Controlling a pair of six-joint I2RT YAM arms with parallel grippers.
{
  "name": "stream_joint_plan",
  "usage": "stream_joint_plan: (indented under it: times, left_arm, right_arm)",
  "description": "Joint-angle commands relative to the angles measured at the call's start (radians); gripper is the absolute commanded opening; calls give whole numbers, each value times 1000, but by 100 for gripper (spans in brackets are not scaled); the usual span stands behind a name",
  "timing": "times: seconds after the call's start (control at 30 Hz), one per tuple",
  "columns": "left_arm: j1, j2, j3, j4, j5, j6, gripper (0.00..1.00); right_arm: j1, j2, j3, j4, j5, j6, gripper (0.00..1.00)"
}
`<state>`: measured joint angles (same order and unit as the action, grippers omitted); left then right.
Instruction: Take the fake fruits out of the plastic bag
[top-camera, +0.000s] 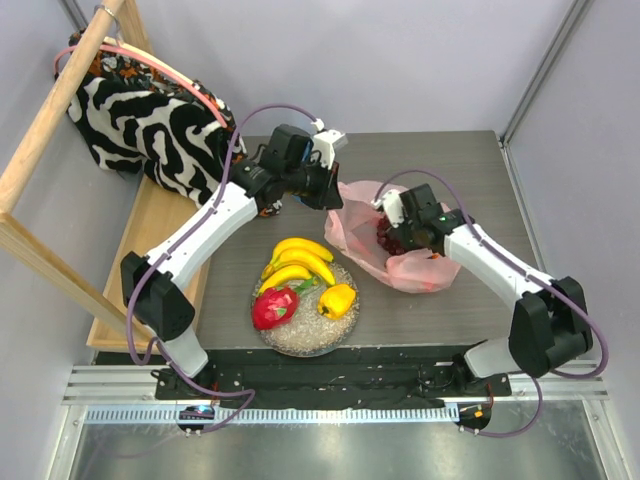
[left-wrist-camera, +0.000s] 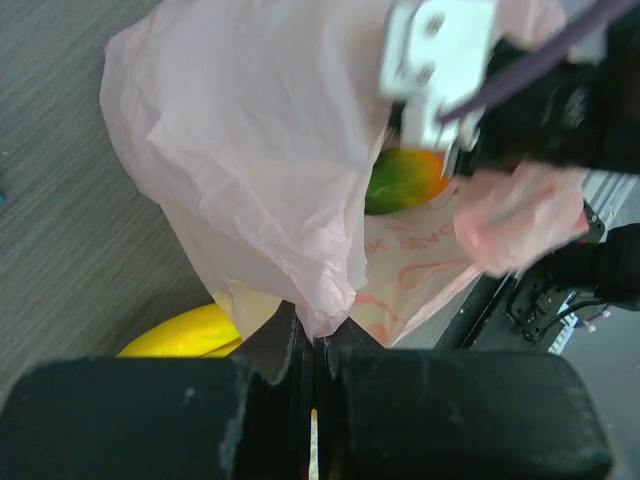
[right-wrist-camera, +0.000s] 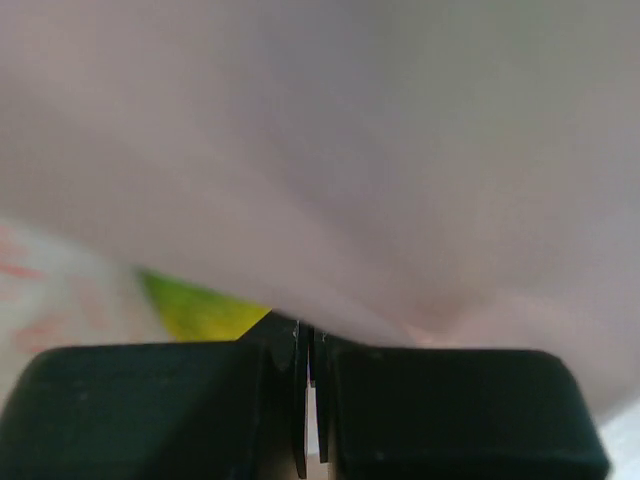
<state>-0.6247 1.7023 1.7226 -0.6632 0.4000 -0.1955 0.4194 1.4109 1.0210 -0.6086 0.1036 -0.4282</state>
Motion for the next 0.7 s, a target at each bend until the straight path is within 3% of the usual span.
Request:
stream_joint_plan:
  times: [0.0,0.13,0.17,0.33,0.5,0.67]
  left_arm:
    - [-26,-43,-9,16,-21,63,0]
    - [-38,-12,9,8,-21,64,0]
    - [-41,-4,9,8,-18,58,0]
    - [-61,3,3,13,-10,54,0]
    - [-61,5,2,13,-9,51,0]
    - [-61,-1,-3,10,-10,53,0]
  right_arm:
    - [-109,-140,-4,17,28,86,1]
    - [-113,-190,4,-121,-280,7,10]
    - [-113,-193,-1,-132,-312,-9,18]
    - [-113,-182,-19,-181,-451,-145,41]
    - [-103,-106,-7,-186,-461,-211,56]
    - [-73,-3,8,-210,-485,-317,62]
